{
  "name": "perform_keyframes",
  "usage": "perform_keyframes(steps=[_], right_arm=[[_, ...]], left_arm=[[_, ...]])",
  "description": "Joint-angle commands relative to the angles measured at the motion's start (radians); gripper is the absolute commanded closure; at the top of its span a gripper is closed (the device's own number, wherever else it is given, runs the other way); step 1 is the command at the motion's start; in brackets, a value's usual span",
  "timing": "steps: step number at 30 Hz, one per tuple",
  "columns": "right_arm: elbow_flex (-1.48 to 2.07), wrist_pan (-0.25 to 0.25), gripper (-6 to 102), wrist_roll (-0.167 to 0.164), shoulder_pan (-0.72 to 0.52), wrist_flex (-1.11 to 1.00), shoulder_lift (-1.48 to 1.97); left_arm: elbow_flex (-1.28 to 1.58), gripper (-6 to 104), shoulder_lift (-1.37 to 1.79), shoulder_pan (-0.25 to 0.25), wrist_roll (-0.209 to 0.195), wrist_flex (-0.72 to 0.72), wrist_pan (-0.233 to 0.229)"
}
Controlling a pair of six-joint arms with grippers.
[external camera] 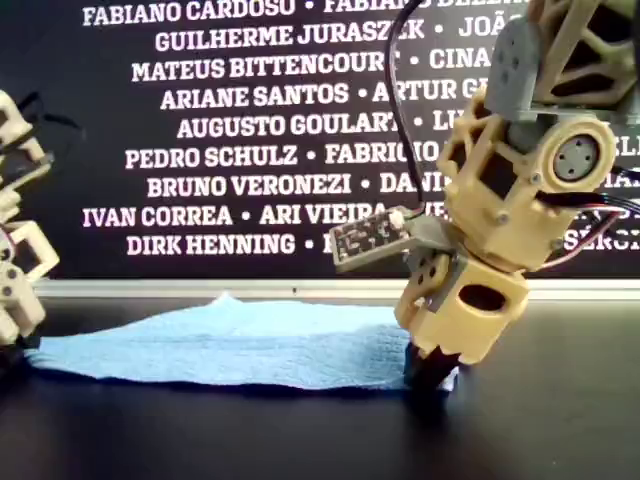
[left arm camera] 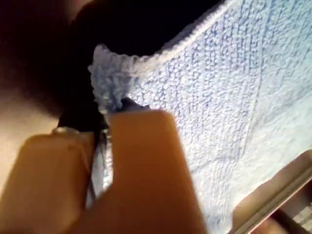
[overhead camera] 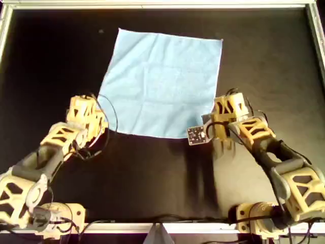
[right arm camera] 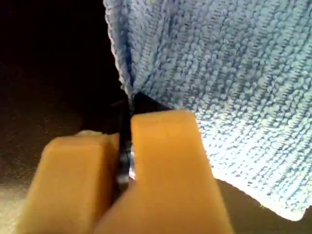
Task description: Fold a cloth
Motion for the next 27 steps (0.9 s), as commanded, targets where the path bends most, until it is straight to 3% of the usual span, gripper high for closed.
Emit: perform_keyframes(steps=[1, 11, 27], right_arm=[[0.003, 0.002, 96, 0.0, -0.025, -0.002, 0.049], [0.169, 0.018, 96, -0.014, -0.023, -0.002, 0.354], [0.173, 0.018, 96, -0.017, -0.023, -0.009, 0.367]], left_arm=[[0.049, 99, 0.083, -0.029, 0.009, 0.015, 0.003], [0.249, 99, 0.388, -0.031, 0.009, 0.015, 0.008], [0.324, 99, 0.56, -0.032, 0.009, 0.014, 0.009]])
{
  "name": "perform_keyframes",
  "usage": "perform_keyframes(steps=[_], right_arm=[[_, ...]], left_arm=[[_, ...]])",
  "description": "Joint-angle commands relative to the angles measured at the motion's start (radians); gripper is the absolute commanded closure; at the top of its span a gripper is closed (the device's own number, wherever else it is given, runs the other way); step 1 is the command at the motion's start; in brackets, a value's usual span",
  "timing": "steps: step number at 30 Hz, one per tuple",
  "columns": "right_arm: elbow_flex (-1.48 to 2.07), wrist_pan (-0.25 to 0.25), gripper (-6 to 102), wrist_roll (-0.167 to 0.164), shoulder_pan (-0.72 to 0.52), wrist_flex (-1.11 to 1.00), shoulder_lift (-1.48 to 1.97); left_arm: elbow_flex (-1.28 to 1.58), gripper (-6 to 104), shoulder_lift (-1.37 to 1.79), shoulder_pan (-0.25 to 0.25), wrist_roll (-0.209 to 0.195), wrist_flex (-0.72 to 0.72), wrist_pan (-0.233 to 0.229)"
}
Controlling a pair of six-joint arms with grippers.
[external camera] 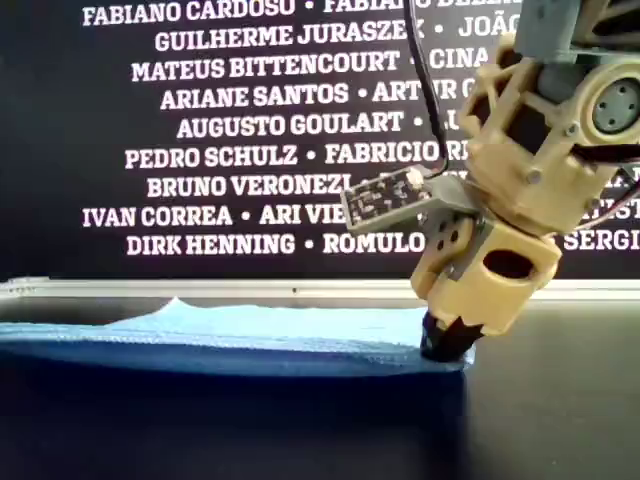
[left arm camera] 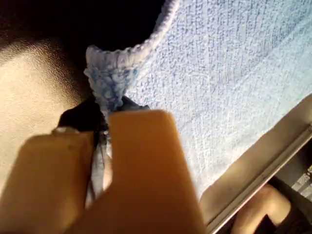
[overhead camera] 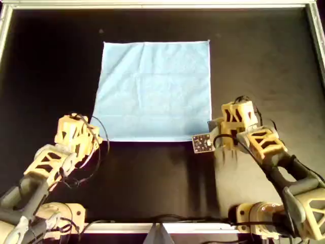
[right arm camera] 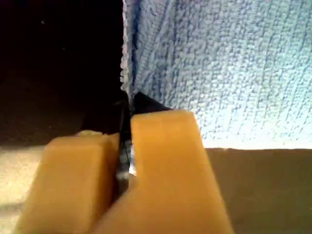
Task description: Fold a cloth
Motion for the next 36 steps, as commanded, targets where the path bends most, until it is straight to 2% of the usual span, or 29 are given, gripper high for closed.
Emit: perform_keyframes(steps=[1, 13, 26, 36], right_arm=[[-0.058, 0.005, 96, -0.009, -0.015, -0.017, 0.071], [-0.364, 0.006, 96, -0.008, -0.041, -0.025, 0.041], [-0.838, 0.005, 96, -0.008, -0.083, -0.025, -0.37], [-1.21, 0.005, 96, -0.008, -0.084, -0.025, -0.641]], left_arm=[[-0.035, 99, 0.04, -0.012, 0.003, -0.018, -0.005], [-0.377, 99, -0.15, 0.002, 0.003, -0.028, -0.018], [-0.842, 99, -0.561, 0.006, 0.003, -0.028, -0.025], [-1.115, 99, -0.729, 0.091, 0.003, -0.028, -0.025]])
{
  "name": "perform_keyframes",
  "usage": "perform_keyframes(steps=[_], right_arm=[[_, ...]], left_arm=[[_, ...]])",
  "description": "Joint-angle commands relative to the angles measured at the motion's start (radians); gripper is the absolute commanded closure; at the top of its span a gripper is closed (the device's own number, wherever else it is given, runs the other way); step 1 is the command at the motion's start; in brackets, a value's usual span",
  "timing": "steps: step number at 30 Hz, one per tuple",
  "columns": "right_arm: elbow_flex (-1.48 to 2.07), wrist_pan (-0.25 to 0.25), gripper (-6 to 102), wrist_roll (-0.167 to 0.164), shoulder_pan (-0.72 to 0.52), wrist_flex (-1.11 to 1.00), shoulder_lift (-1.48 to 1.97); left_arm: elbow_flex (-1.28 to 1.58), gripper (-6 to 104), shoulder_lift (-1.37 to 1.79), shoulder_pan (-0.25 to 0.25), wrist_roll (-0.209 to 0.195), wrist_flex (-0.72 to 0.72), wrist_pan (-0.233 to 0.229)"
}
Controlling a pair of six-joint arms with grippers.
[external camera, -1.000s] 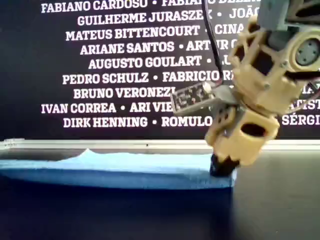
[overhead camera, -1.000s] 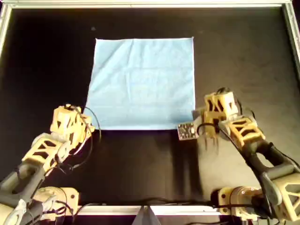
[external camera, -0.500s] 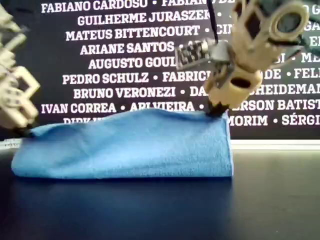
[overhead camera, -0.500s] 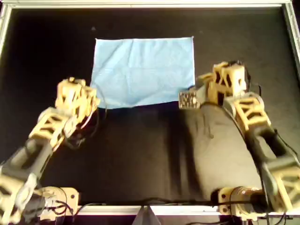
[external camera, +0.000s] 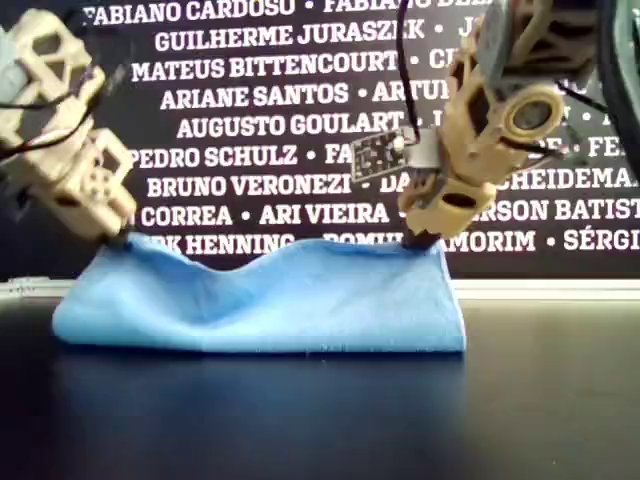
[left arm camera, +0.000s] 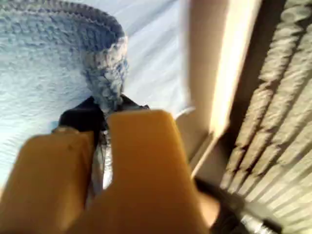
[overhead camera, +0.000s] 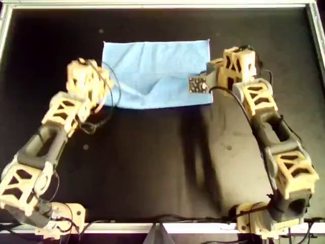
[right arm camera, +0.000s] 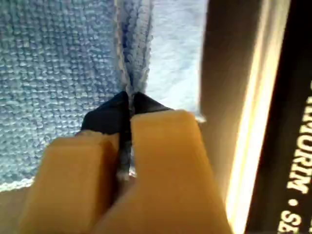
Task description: Fold a cloth
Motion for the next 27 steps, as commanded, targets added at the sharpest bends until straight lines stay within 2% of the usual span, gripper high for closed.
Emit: perform_keyframes(steps=[1, 12, 23, 27], right_arm=[[-0.183, -0.009, 96, 0.002, -0.008, -0.025, -0.025], [-0.526, -0.009, 96, 0.0, -0.008, -0.025, -0.25], [-0.782, -0.006, 96, -0.002, -0.037, -0.025, -0.423], [-0.868, -0.006, 96, -0.002, -0.052, -0.028, -0.482]], left_arm=[[-0.132, 99, -0.02, 0.032, 0.003, -0.021, -0.006], [-0.376, 99, -0.244, 0.032, 0.003, -0.021, -0.006], [-0.614, 99, -0.413, 0.054, 0.003, -0.021, -0.006], [-0.684, 99, -0.463, 0.054, -0.012, -0.023, 0.009]])
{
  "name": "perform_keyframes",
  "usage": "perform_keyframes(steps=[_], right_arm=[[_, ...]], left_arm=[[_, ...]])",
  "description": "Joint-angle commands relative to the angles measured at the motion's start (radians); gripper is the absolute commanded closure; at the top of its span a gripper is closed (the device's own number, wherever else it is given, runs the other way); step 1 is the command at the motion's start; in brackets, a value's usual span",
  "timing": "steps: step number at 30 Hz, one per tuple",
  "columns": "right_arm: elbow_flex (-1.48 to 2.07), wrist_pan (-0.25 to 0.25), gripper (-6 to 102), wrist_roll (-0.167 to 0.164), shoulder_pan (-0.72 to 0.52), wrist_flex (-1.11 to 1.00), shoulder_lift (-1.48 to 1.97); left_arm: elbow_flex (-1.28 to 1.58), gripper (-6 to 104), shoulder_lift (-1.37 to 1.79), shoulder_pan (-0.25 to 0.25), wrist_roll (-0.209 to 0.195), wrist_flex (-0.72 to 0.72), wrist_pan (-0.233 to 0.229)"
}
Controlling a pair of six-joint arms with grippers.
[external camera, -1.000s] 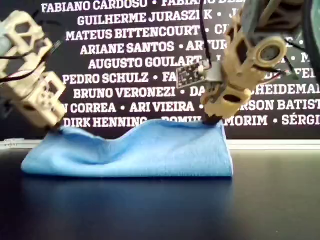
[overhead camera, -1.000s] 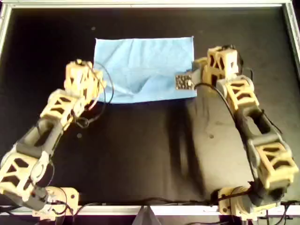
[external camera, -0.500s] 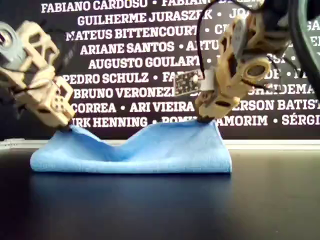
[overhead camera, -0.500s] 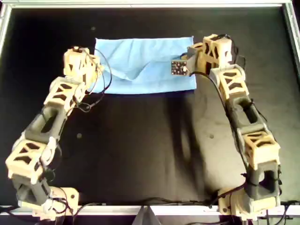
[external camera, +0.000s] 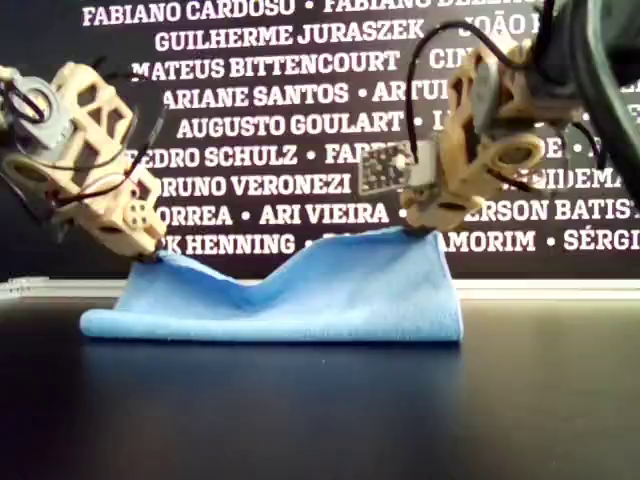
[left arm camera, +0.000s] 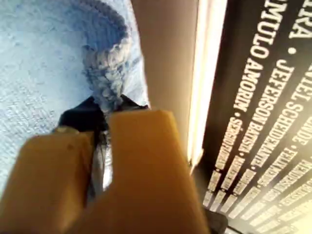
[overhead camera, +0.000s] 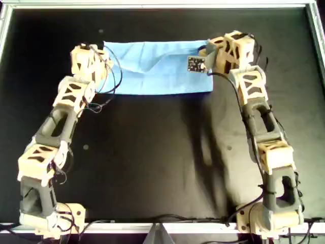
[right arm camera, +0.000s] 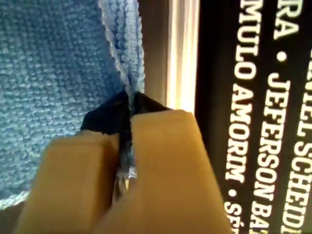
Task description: Fold a cloth
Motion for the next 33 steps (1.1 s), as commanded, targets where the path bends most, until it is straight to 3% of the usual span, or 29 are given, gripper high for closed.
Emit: perform_keyframes(steps=[1, 12, 16, 25, 29, 33], right_arm=[[-0.144, -0.006, 96, 0.0, -0.012, -0.028, 0.003], [-0.344, -0.008, 95, 0.002, -0.018, -0.069, -0.163], [-0.36, -0.006, 93, 0.002, -0.02, -0.071, -0.181], [-0.362, -0.008, 60, 0.002, -0.044, -0.071, -0.192], [-0.362, -0.008, 51, 0.002, -0.044, -0.071, -0.181], [-0.362, -0.008, 50, 0.002, -0.046, -0.071, -0.166]], left_arm=[[-0.127, 99, 0.006, 0.025, -0.009, -0.023, 0.009], [-0.247, 99, -0.078, 0.025, 0.005, -0.023, 0.005], [-0.247, 92, -0.078, 0.025, 0.006, -0.023, 0.012], [-0.247, 54, -0.114, 0.026, 0.006, -0.023, -0.006], [-0.249, 48, -0.121, 0.037, 0.006, -0.023, -0.006], [-0.247, 47, -0.118, 0.071, 0.006, -0.023, -0.006]])
